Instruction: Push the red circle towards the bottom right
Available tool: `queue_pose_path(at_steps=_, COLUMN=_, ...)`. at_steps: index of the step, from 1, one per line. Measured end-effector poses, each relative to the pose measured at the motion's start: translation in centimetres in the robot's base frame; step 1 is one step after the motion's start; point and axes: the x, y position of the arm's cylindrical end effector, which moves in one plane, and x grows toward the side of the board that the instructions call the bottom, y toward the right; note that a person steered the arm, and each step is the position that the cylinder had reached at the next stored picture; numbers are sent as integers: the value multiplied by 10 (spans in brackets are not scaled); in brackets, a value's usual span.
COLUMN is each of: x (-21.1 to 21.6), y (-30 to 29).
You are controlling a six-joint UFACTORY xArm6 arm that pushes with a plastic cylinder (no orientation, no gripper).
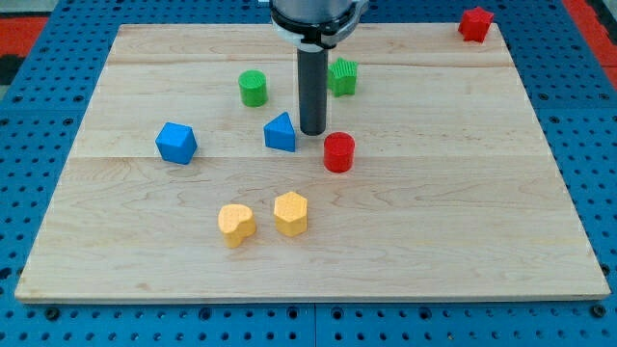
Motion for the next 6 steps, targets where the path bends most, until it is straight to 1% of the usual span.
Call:
queue_pose_path(at_steps=2, x=15, y=1)
queue_pose_path(at_steps=5, x=31, y=37)
queue_pose_path(at_steps=6, x=40, y=38)
